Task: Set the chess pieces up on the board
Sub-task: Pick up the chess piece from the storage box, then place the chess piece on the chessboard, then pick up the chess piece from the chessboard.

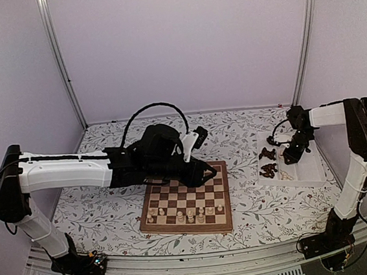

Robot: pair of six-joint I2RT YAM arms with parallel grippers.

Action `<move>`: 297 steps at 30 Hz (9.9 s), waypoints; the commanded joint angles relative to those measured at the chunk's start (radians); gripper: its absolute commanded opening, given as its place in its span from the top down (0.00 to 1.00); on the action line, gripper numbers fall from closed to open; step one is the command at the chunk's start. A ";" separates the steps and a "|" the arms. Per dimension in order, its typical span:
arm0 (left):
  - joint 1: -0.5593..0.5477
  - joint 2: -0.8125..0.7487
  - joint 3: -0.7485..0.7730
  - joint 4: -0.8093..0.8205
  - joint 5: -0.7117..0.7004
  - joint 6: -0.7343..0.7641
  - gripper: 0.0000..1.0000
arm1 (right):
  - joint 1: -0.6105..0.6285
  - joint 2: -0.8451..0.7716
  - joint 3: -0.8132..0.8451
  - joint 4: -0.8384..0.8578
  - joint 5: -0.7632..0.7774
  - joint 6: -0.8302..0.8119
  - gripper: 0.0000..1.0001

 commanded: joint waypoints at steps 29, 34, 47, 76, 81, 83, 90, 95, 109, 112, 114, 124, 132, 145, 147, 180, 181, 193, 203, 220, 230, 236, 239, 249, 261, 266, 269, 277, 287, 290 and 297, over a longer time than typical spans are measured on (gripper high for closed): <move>-0.087 0.354 0.297 0.202 0.120 -0.042 0.58 | -0.018 -0.493 -0.224 -0.086 -0.235 0.066 1.00; -0.088 0.377 0.307 0.212 0.117 -0.044 0.58 | -0.018 -0.526 -0.224 -0.104 -0.278 0.043 0.98; -0.029 0.308 0.128 0.500 0.308 -0.214 0.57 | 0.203 -0.611 -0.175 -0.238 -0.620 -0.064 0.94; -0.007 0.386 0.141 0.585 0.403 -0.338 0.66 | 0.500 -0.604 -0.075 -0.290 -0.568 0.007 0.93; -0.007 0.390 0.139 0.588 0.412 -0.343 0.77 | 0.506 -0.602 -0.072 -0.287 -0.565 0.015 0.93; -0.007 0.389 0.135 0.593 0.414 -0.344 0.81 | 0.507 -0.601 -0.071 -0.286 -0.560 0.016 0.93; -0.004 0.387 0.132 0.592 0.429 -0.349 0.87 | 0.509 -0.597 -0.045 -0.283 -0.557 0.025 0.91; -0.001 0.379 0.147 0.563 0.425 -0.338 0.76 | 0.508 -0.580 -0.030 -0.294 -0.551 0.022 0.91; 0.002 0.372 0.147 0.557 0.405 -0.344 0.88 | 0.509 -0.577 -0.008 -0.306 -0.557 0.018 0.85; 0.003 0.329 0.116 0.620 0.358 -0.357 0.88 | 0.503 -0.612 0.019 -0.242 -0.533 0.070 0.70; 0.006 0.297 0.071 0.711 0.313 -0.383 0.89 | 0.466 -0.653 0.032 -0.135 -0.516 0.160 0.60; 0.044 0.301 0.017 1.076 0.172 -0.500 0.90 | 0.077 -0.544 0.065 0.229 -1.197 0.693 0.50; 0.056 0.368 0.093 1.120 0.142 -0.542 0.90 | 0.121 -0.514 -0.129 0.586 -1.397 1.032 0.50; 0.049 0.436 0.185 1.096 0.171 -0.580 0.91 | 0.151 -0.554 -0.177 0.665 -1.398 1.088 0.54; 0.047 0.443 0.194 1.090 0.173 -0.581 0.91 | 0.154 -0.553 -0.181 0.667 -1.394 1.087 0.56; 0.027 0.492 0.263 1.094 0.206 -0.605 0.91 | 0.158 -0.525 -0.169 0.625 -1.290 1.035 0.66; 0.027 0.492 0.263 1.097 0.207 -0.607 0.91 | 0.159 -0.523 -0.165 0.617 -1.281 1.030 0.65; 0.023 0.490 0.254 1.097 0.205 -0.613 0.91 | 0.159 -0.517 -0.151 0.587 -1.269 0.996 0.82; 0.029 0.394 0.197 0.940 0.160 -0.504 0.70 | 0.166 -0.525 0.016 0.246 -1.098 0.703 0.98; 0.060 -0.206 -0.115 0.004 -0.380 -0.039 0.56 | 0.641 -0.408 0.207 -0.183 -0.305 0.135 1.00; 0.087 -0.457 -0.292 -0.107 -0.437 -0.117 0.56 | 0.875 -0.237 0.232 -0.256 -0.099 0.064 1.00; 0.089 -0.587 -0.394 -0.084 -0.458 -0.168 0.56 | 0.929 -0.119 0.319 -0.287 -0.052 0.073 1.00; 0.088 -0.633 -0.432 -0.069 -0.460 -0.184 0.56 | 0.932 -0.054 0.378 -0.290 -0.042 0.088 1.00; 0.087 -0.678 -0.452 -0.105 -0.448 -0.194 0.56 | 0.932 0.169 0.500 -0.319 0.047 0.094 0.99; 0.088 -0.696 -0.471 -0.105 -0.453 -0.198 0.56 | 0.933 0.239 0.539 -0.329 0.028 0.099 0.74; 0.089 -0.648 -0.432 -0.122 -0.423 -0.168 0.55 | 0.923 0.176 0.523 -0.340 0.025 0.106 0.68; 0.088 -0.575 -0.378 -0.137 -0.375 -0.127 0.55 | 0.872 0.080 0.488 -0.323 -0.035 0.113 0.66; 0.086 -0.231 -0.145 -0.217 -0.174 0.053 0.54 | 0.572 -0.271 0.169 -0.116 -0.411 0.169 0.65; 0.060 0.209 0.184 -0.391 -0.020 0.155 0.54 | 0.231 -0.582 -0.224 0.188 -0.814 0.291 0.65; 0.047 0.289 0.264 -0.432 -0.017 0.161 0.54 | 0.227 -0.587 -0.228 0.184 -0.809 0.292 0.65; 0.036 0.381 0.343 -0.446 0.001 0.162 0.57 | 0.227 -0.564 -0.227 0.181 -0.814 0.278 0.65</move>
